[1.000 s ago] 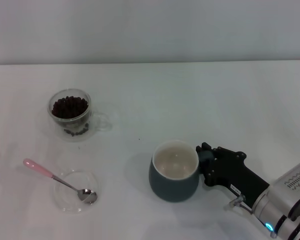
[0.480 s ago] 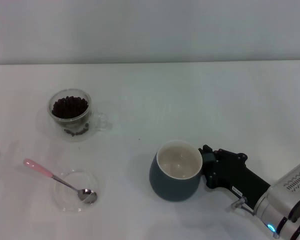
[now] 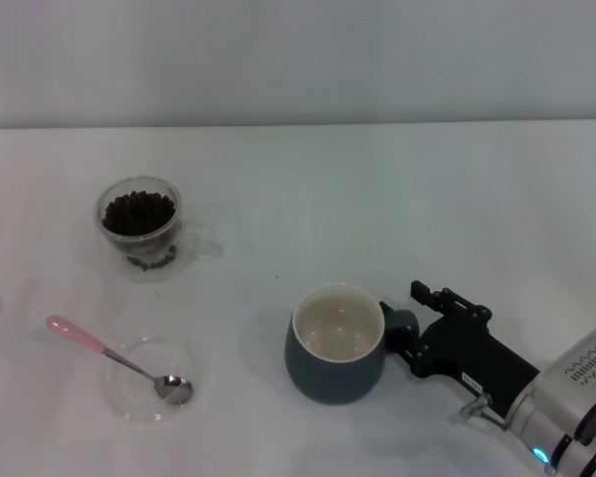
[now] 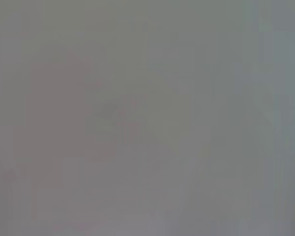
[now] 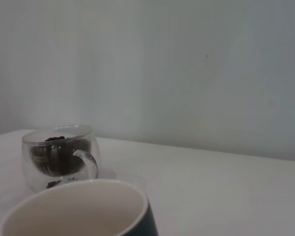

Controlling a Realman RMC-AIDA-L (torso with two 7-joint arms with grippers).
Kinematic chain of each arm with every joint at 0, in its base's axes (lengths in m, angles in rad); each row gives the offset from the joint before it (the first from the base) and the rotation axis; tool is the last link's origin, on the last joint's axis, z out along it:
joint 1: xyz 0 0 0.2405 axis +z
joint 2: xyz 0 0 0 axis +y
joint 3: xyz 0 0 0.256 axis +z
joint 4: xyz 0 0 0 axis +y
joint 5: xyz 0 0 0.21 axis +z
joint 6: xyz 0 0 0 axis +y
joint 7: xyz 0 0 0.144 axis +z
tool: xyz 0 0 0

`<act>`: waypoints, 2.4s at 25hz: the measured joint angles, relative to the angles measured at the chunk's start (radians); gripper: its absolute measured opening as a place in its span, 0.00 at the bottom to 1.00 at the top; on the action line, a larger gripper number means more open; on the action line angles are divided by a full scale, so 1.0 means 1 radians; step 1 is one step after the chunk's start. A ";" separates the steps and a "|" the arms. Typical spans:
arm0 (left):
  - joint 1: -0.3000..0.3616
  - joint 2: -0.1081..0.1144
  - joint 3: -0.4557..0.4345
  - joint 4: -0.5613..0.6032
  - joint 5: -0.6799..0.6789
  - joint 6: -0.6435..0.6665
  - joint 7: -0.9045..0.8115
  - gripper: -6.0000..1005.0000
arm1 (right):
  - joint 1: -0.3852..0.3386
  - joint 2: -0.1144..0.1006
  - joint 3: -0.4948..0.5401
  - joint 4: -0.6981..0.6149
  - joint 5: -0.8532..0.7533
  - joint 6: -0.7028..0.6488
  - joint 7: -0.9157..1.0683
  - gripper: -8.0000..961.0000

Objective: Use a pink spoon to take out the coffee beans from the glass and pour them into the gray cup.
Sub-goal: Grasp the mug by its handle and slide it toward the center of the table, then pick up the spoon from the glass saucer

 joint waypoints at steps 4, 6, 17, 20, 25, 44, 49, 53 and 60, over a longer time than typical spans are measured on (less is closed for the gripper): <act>0.001 -0.001 -0.001 -0.001 0.000 -0.018 0.000 0.89 | -0.003 -0.001 0.000 0.000 0.000 0.000 0.000 0.51; 0.003 -0.001 -0.001 -0.001 -0.001 -0.022 0.000 0.89 | -0.005 -0.002 0.000 0.000 0.001 -0.001 0.000 0.59; -0.001 -0.001 -0.001 -0.003 -0.001 -0.023 0.000 0.89 | -0.051 -0.008 -0.016 -0.002 0.001 -0.061 0.001 0.74; -0.001 -0.001 -0.001 -0.003 -0.001 -0.019 0.000 0.89 | -0.060 -0.009 -0.031 -0.002 0.001 -0.073 0.002 0.74; -0.002 -0.001 -0.001 -0.003 -0.001 -0.016 0.000 0.89 | -0.074 -0.009 -0.049 -0.002 0.001 -0.108 0.004 0.74; -0.019 -0.003 -0.001 -0.006 0.000 -0.012 0.000 0.89 | -0.124 -0.011 -0.276 -0.264 0.001 -0.332 0.412 0.72; -0.030 -0.003 -0.001 -0.021 -0.010 -0.012 0.000 0.89 | -0.155 -0.011 -0.308 -0.353 0.005 -0.414 0.491 0.72; -0.031 -0.003 -0.001 -0.029 -0.015 -0.012 -0.001 0.89 | -0.172 -0.010 -0.267 -0.405 0.055 -0.449 0.497 0.72; -0.025 0.000 0.000 -0.047 -0.013 -0.004 -0.077 0.89 | -0.160 -0.007 -0.094 -0.429 0.305 -0.481 0.359 0.72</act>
